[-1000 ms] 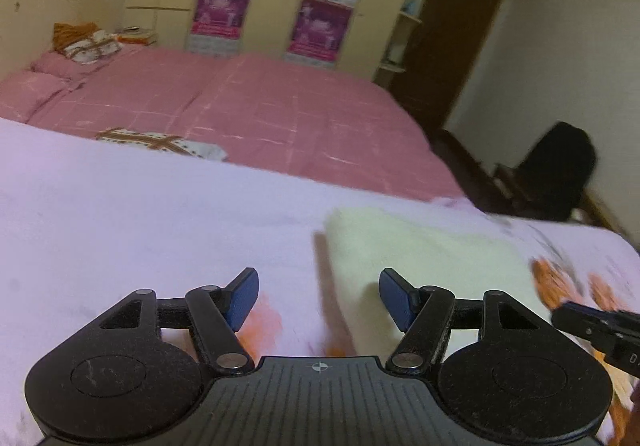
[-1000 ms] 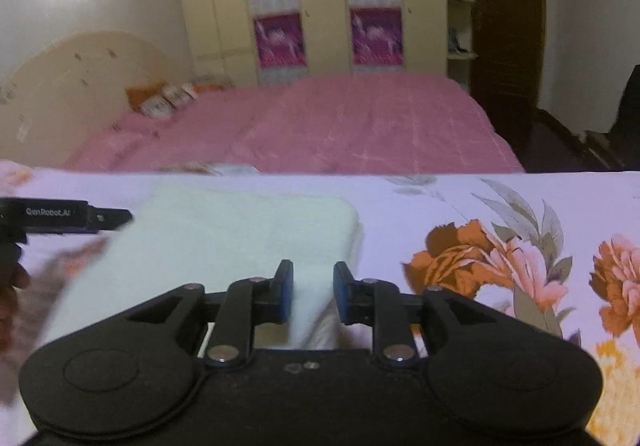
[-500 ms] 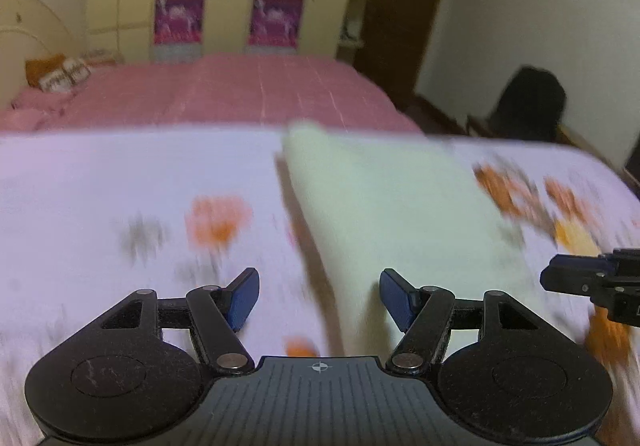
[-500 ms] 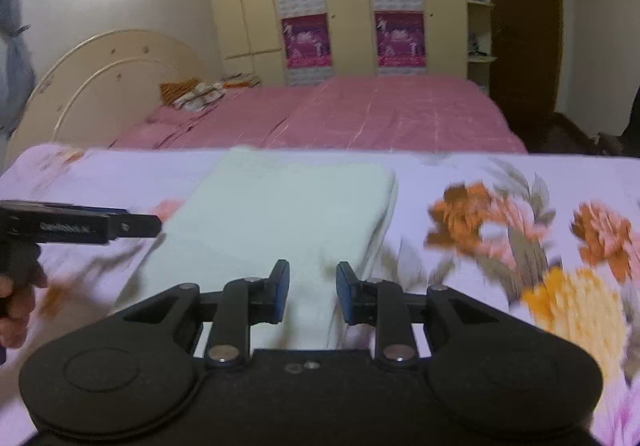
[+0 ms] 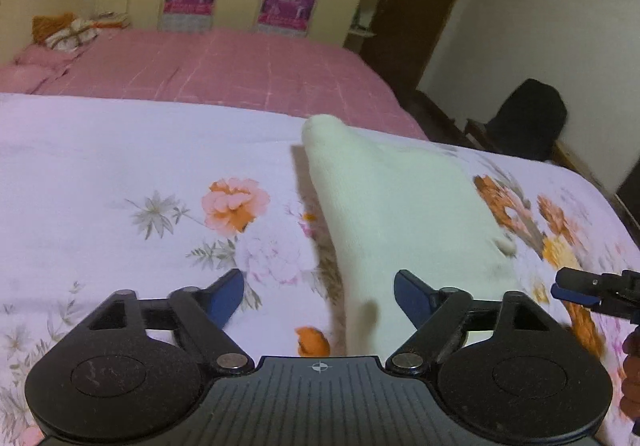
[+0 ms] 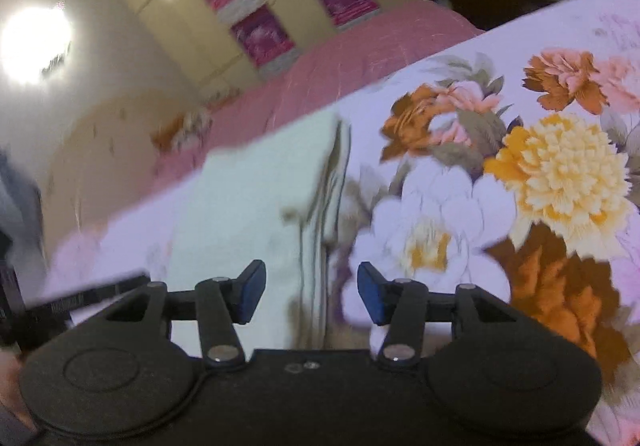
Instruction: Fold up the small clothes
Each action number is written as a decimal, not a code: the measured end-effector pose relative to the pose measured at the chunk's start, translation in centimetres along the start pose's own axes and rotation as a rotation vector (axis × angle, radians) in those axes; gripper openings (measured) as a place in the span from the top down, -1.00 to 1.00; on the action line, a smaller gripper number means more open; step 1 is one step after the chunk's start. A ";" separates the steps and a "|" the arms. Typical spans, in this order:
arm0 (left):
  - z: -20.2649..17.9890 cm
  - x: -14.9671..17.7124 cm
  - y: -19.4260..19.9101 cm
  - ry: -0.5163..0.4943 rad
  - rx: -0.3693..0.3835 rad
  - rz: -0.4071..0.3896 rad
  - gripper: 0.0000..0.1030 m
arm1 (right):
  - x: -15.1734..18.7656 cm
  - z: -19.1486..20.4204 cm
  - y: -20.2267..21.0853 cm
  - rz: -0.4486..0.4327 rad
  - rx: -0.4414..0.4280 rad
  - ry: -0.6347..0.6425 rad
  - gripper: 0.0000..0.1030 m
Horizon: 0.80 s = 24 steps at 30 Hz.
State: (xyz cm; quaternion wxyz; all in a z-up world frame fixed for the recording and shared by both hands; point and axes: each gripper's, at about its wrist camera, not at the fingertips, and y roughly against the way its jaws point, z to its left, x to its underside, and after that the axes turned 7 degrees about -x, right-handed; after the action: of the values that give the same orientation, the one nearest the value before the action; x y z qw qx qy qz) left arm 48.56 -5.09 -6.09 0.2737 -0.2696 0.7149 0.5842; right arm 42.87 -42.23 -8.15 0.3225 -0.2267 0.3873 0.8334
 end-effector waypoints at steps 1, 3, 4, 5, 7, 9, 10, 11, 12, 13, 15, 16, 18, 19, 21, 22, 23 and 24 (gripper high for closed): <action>-0.2 -0.1 -0.1 -0.008 -0.006 -0.005 -0.58 | -0.5 -0.4 -0.3 -0.008 0.004 -0.024 0.02; -0.5 -0.2 -0.3 -0.016 -0.007 -0.011 -0.58 | -1.3 -0.7 -1.0 -0.024 0.014 -0.046 -0.01; -0.7 -0.1 -0.5 -0.015 -0.003 -0.009 -0.58 | -1.3 -0.5 -1.0 -0.032 0.001 -0.035 0.00; -0.9 -0.2 -0.8 -0.013 -0.002 -0.005 -0.58 | -1.2 0.0 -1.0 -0.035 -0.008 -0.017 0.00; -1.4 -0.1 -1.6 -0.012 -0.006 0.009 -0.58 | -1.3 0.8 -1.8 -0.023 -0.005 0.026 0.00; -1.7 0.2 -2.3 -0.012 -0.006 0.022 -0.58 | -1.4 1.4 -2.9 -0.008 -0.004 0.058 0.00; -1.8 0.4 -2.6 -0.014 -0.008 0.029 -0.58 | -1.4 1.6 -3.5 0.001 -0.003 0.070 0.00; -1.9 0.5 -2.9 -0.017 -0.011 0.036 -0.58 | -1.4 1.6 -3.9 0.009 0.002 0.077 0.00; -2.0 0.7 -3.1 -0.020 -0.013 0.041 -0.58 | -1.2 1.6 -4.4 0.020 0.008 0.077 0.00; -2.0 0.9 -3.1 -0.020 -0.013 0.045 -0.58 | -1.0 1.3 -4.9 0.036 0.017 0.072 0.00; -2.0 1.0 -3.3 -0.019 -0.010 0.048 -0.58 | -0.5 0.5 -6.4 0.087 0.083 0.071 0.08; -1.9 0.9 -3.3 -0.020 -0.009 0.047 -0.58 | -0.3 0.2 -6.7 0.100 0.098 0.072 0.08; -1.7 0.8 -2.9 -0.023 -0.003 0.033 -0.58 | -0.3 0.2 -6.0 0.073 0.072 0.058 0.04; -1.6 0.6 -2.8 -0.021 0.008 0.025 -0.58 | -0.3 0.3 -5.4 0.050 0.046 0.052 0.02; -1.1 0.1 -2.8 0.003 0.048 0.024 -0.58 | -0.5 0.2 -4.6 0.016 -0.015 0.034 0.02; -0.9 -0.1 -3.0 0.027 0.073 0.029 -0.58 | -0.7 0.0 -4.4 0.009 -0.040 0.015 0.00; -0.6 -0.3 -3.3 0.056 0.102 0.037 -0.57 | -0.9 -0.4 -4.4 0.003 -0.063 -0.012 -0.02; -0.2 -0.5 -3.6 0.088 0.139 0.048 -0.57 | -1.2 -1.0 -4.4 -0.006 -0.079 -0.049 -0.06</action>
State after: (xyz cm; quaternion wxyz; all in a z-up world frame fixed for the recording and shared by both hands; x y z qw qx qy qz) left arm 51.43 -5.92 -8.16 0.2458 -0.2583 0.7713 0.5272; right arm 46.93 -41.32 -10.18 0.3250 -0.2200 0.3456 0.8524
